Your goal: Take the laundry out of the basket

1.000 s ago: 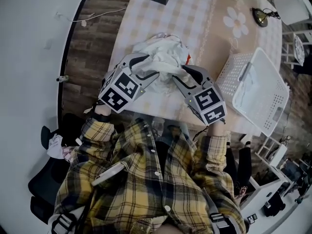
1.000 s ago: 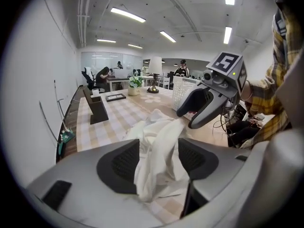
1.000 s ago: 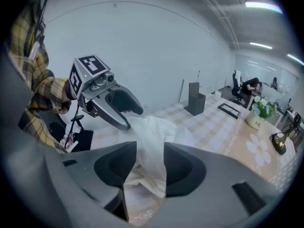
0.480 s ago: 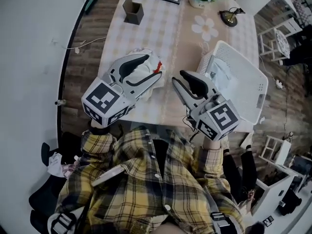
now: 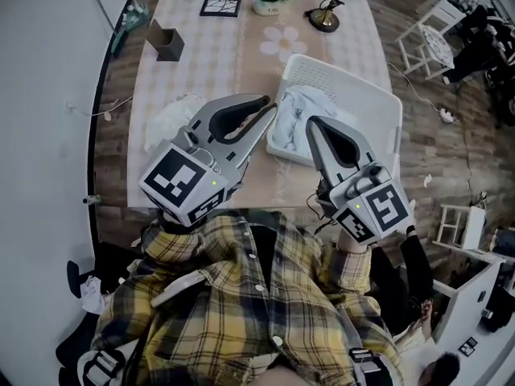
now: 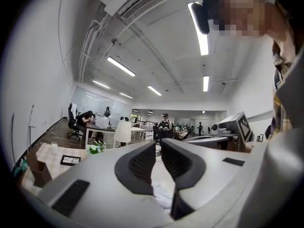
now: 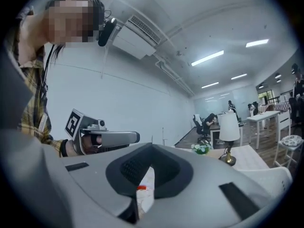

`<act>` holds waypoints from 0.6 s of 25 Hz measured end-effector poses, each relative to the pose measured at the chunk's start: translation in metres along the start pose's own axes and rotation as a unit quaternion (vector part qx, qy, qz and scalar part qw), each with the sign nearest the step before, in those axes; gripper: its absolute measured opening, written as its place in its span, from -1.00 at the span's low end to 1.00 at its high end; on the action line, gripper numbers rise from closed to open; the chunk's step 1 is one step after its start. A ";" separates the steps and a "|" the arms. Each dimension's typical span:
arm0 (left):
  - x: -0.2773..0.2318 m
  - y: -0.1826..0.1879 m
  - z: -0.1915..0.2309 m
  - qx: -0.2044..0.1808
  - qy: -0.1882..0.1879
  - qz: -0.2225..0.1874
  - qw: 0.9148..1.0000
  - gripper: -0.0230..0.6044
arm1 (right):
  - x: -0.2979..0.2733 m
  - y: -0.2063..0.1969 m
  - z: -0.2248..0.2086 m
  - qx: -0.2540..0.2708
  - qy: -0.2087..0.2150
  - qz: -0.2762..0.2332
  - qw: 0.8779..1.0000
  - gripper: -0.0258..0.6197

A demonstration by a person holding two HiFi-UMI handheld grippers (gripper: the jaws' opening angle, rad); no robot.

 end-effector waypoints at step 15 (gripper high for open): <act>-0.062 0.012 -0.061 -0.008 0.001 0.002 1.000 -0.87 | 0.059 -0.016 -0.057 -0.003 -0.010 0.008 1.000 -0.94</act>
Point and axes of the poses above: the fingertips, and each gripper's own axes: x backward along the fingers, z to its left, y out of its top, the point moved 1 cm from there along x, backward along the fingers, and after that the axes turned 12 degrees about z, right-handed, at the moved point
